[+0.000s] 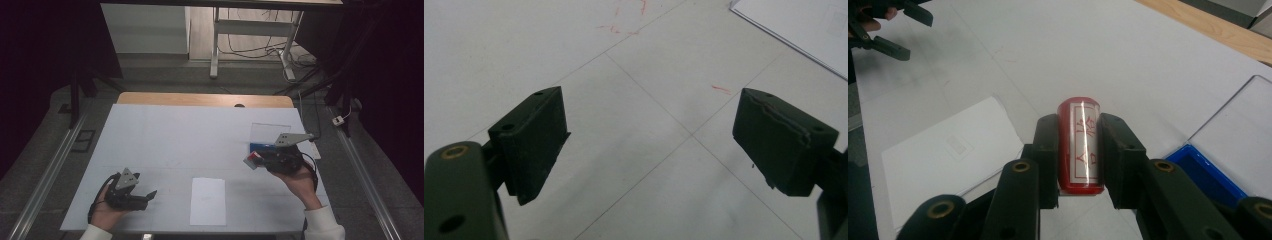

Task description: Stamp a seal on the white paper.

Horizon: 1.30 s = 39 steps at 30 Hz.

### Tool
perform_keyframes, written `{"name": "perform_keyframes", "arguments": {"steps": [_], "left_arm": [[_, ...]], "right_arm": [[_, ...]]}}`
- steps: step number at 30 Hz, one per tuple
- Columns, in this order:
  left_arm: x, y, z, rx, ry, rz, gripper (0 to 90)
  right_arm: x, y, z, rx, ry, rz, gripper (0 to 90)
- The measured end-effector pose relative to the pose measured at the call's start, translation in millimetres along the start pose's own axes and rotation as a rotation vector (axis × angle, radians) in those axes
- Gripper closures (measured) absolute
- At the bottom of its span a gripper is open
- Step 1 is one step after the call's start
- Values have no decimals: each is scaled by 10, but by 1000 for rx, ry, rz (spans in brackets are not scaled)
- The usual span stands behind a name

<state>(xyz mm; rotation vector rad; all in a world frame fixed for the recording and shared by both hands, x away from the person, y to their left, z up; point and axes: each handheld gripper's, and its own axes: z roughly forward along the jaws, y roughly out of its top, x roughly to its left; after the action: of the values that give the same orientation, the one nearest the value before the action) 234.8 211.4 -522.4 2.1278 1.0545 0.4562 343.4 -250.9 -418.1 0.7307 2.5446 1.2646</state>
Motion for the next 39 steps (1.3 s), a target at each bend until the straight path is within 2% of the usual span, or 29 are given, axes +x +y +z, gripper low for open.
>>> {"name": "perform_keyframes", "arguments": {"steps": [10, 26, 39], "left_arm": [[2, -5, -1, 1, 0, 1, 145], [7, -7, -1, 1, -2, 0, 146], [8, -6, -2, 4, -4, 4, 148]], "right_arm": [[69, 10, 120, 14, 33, -17, 699], [195, 40, 245, 42, 60, -47, 698], [323, 86, 318, 46, 110, -72, 699]]}}
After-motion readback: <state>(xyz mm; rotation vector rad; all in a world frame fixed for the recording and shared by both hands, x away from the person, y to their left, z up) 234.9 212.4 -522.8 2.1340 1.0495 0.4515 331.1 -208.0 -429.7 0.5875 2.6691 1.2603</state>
